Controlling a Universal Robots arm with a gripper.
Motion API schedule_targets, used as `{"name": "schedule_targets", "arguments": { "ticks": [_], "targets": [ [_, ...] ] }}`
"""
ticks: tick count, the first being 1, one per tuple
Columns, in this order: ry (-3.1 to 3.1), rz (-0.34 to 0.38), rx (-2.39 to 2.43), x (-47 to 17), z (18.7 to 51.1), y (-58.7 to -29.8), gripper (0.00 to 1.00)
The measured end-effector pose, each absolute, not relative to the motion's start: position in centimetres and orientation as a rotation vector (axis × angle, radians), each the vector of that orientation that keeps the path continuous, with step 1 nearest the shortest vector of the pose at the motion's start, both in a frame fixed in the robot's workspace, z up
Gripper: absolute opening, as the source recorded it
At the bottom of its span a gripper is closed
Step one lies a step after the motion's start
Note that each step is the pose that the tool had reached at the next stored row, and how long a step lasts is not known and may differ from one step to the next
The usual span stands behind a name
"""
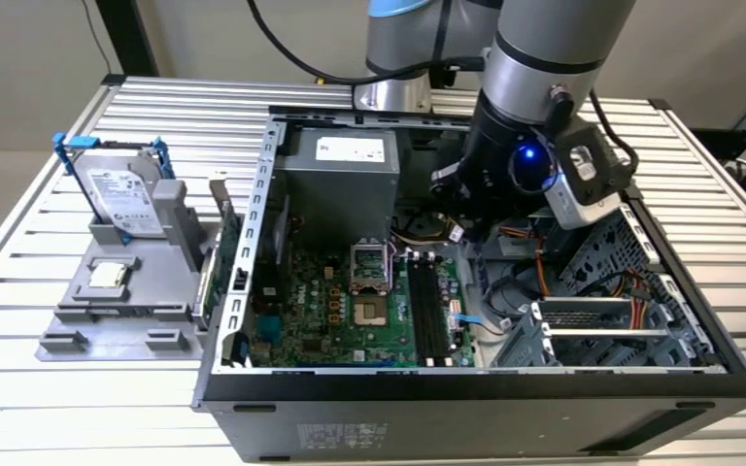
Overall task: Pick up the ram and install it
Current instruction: 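Insert the ram into the slot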
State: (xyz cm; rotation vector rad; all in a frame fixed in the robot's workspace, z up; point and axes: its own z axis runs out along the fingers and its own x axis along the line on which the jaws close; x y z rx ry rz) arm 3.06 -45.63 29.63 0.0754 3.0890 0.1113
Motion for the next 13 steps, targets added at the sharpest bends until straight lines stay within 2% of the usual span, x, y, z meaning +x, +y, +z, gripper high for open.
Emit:
{"name": "schedule_targets", "arguments": {
  "ticks": [13],
  "targets": [
    [3.09, 0.111, 0.073, 2.1, 28.6, -45.9, 0.0]
  ]
}}
